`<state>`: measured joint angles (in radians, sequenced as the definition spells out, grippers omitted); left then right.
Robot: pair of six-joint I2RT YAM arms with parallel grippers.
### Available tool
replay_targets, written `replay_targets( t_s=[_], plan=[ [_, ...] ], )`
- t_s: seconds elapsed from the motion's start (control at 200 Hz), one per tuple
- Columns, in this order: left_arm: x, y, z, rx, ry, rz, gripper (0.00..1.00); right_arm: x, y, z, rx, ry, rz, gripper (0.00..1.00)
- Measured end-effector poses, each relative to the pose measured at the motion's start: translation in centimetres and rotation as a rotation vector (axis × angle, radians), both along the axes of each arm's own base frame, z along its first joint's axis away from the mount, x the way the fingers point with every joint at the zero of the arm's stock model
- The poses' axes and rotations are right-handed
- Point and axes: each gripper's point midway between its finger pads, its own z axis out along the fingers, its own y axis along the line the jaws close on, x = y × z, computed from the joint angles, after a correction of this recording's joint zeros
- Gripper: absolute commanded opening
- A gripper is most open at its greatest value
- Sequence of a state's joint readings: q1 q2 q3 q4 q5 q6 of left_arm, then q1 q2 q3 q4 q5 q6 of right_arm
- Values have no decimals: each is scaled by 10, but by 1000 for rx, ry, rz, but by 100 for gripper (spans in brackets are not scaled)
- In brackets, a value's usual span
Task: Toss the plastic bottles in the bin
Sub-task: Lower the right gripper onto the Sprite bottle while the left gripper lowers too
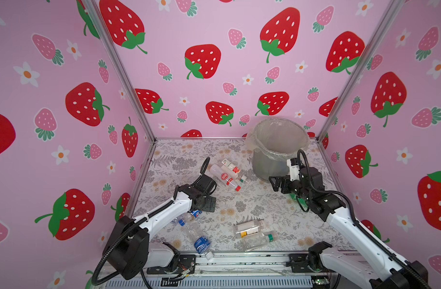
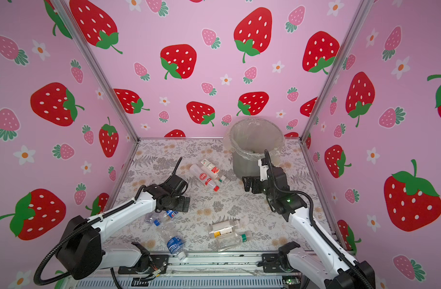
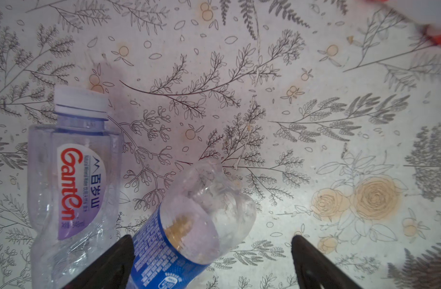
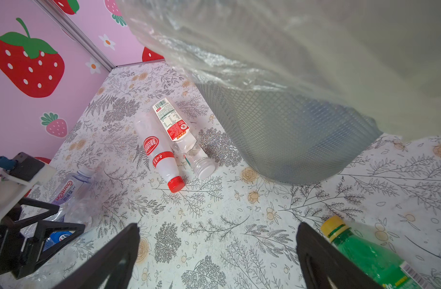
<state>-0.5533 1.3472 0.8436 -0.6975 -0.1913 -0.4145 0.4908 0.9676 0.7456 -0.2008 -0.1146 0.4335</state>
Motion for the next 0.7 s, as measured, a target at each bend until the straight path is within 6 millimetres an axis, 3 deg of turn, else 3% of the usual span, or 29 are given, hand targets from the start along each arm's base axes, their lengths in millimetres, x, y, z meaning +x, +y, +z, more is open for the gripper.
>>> replay_targets(
  t_s=[0.395,0.7],
  plan=[
    [3,3,-17,40,31,11,96,0,1,0,10,6,-2,99],
    [-1,10,-44,117,112,31,92,0,1,0,10,8,0,99]
  ],
)
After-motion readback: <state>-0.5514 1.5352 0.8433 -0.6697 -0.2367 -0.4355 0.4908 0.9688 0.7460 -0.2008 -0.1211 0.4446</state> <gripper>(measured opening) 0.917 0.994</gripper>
